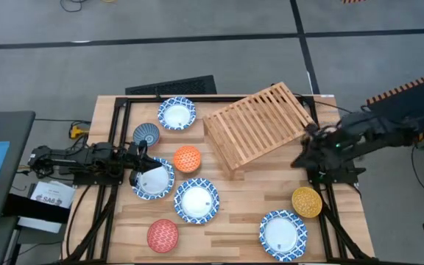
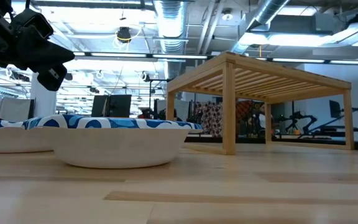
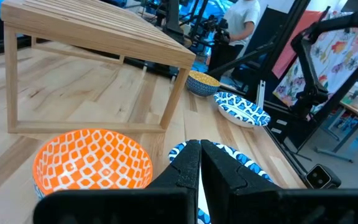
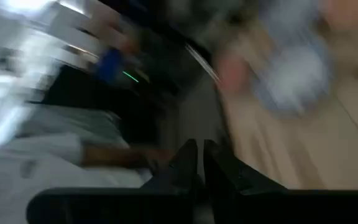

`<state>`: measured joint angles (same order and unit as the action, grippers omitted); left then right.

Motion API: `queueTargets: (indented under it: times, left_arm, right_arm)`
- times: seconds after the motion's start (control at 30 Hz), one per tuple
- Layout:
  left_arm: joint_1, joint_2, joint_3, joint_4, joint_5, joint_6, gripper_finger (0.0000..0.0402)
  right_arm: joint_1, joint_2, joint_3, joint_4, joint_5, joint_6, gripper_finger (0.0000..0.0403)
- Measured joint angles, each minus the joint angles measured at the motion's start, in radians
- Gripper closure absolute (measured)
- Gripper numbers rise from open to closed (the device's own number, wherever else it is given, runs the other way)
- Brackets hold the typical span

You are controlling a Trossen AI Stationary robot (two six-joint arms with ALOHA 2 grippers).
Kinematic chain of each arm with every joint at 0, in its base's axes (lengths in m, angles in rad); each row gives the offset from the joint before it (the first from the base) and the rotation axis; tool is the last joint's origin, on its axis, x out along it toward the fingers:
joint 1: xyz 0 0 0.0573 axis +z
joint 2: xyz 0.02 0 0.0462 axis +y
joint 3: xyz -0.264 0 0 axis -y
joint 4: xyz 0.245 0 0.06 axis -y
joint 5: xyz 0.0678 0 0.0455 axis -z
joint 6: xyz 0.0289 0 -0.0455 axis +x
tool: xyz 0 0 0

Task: Place and stack bowls onto a shelf
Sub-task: Put the yellow pattern bowl on the shelf

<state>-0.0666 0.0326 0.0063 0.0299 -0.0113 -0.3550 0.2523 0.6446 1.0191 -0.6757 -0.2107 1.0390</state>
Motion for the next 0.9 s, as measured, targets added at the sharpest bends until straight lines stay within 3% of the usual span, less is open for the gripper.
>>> queueTargets:
  times: [0.13,0.23,0.47,0.67,0.73,0.9]
  left_arm:
    - [0.000,0.000,0.000,0.000,0.000,0.000,0.0401]
    - [0.000,0.000,0.000,0.000,0.000,0.000,0.0401]
    - [0.000,0.000,0.000,0.000,0.000,0.000,0.0401]
    - [0.000,0.000,0.000,0.000,0.000,0.000,0.0401]
    - [0.000,0.000,0.000,0.000,0.000,0.000,0.0401]
    - [0.000,0.000,0.000,0.000,0.000,0.000,0.0401]
  right_arm:
    - [0.107,0.112,0.041,-0.422,-0.044,0.226,0.0346]
    - [0.237,0.174,0.022,-0.528,-0.053,0.358,0.0345]
    - [0.537,0.240,-0.116,-0.436,0.083,0.821,0.0295]
    - [0.766,0.246,-0.262,-0.263,0.320,1.284,0.0210]
    - [0.779,0.263,-0.288,-0.273,0.333,1.323,0.0186]
    - [0.650,0.357,-0.306,-0.271,0.295,1.334,0.0164]
